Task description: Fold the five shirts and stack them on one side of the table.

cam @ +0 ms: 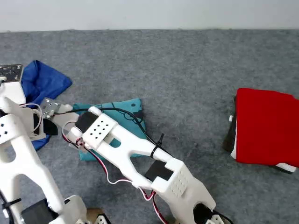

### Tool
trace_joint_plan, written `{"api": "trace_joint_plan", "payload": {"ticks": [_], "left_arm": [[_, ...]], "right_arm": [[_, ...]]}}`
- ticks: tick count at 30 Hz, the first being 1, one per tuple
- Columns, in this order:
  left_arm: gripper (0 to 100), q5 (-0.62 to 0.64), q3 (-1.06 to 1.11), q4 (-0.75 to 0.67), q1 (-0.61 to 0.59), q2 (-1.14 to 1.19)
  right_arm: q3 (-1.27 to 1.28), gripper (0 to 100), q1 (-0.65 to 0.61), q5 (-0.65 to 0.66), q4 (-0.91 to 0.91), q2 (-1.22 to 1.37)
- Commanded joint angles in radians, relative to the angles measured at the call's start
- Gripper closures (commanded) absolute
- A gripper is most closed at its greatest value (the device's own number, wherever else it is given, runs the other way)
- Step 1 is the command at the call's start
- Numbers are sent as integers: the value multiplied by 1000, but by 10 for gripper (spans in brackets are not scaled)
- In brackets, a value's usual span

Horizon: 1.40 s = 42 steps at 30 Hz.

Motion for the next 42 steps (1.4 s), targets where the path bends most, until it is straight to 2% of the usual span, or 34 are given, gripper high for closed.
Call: {"api": "trace_joint_plan", "payload": {"ticks": [1,7,13,16,24,33,42], "left_arm": [[733,-11,-30,15,-6,-32],[733,-11,-30,15,-6,-34],[733,-11,-30,15,-6,-35],[733,-11,-30,15,-6,-35],[733,-11,-27,15,-6,-32],[733,-11,-27,15,-6,-31],[733,-11,-27,15,-6,-31]], "right_arm": [[-118,719,-10,-55,71,-16],[-233,706,77,-72,162,-13],[-230,706,219,-75,209,28],[-230,706,251,-75,213,76],[-239,706,226,-77,188,216],[-325,706,128,-74,206,193],[-396,706,82,-75,278,188]]}}
